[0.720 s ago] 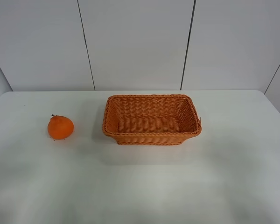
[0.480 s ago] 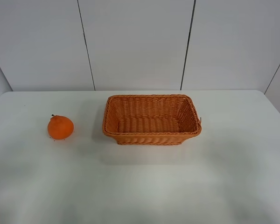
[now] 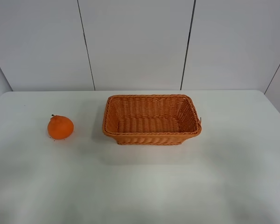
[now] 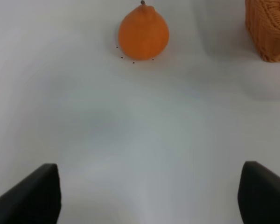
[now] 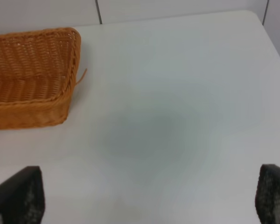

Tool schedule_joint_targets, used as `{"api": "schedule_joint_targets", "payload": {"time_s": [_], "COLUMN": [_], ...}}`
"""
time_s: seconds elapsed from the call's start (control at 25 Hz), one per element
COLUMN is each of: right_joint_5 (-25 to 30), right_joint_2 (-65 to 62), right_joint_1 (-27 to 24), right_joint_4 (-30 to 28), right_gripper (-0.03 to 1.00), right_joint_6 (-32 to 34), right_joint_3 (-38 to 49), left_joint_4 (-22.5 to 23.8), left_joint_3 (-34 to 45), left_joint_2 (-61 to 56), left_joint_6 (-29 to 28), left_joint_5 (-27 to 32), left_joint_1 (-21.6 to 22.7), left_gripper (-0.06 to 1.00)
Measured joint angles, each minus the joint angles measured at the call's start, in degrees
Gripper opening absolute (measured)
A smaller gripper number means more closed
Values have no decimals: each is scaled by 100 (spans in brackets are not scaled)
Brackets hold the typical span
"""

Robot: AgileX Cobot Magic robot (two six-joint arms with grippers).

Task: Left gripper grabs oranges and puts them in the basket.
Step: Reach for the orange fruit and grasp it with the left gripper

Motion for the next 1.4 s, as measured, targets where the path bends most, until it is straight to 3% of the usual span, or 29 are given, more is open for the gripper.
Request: {"api": "schedule_joint_targets", "payload": {"time_s": [0.24, 0.76, 1.4], "right_joint_5": [0, 0, 0], "right_joint_2": [0, 0, 0], "right_joint_1": [0, 0, 0], "right_joint_4": [0, 0, 0], "right_gripper": [69, 69, 69], "right_joint_6": [0, 0, 0], "right_joint_3": [0, 0, 0], "left_joint_4": [-40, -222, -486], "left_joint_3": [-514, -1492, -2615], "left_joint_2": [1109, 5563, 8564], "left_joint_6": [58, 142, 827], "left_joint_5": [-284, -1518, -2953], "left_joint_1": [0, 0, 0], "left_gripper": [87, 87, 87]}}
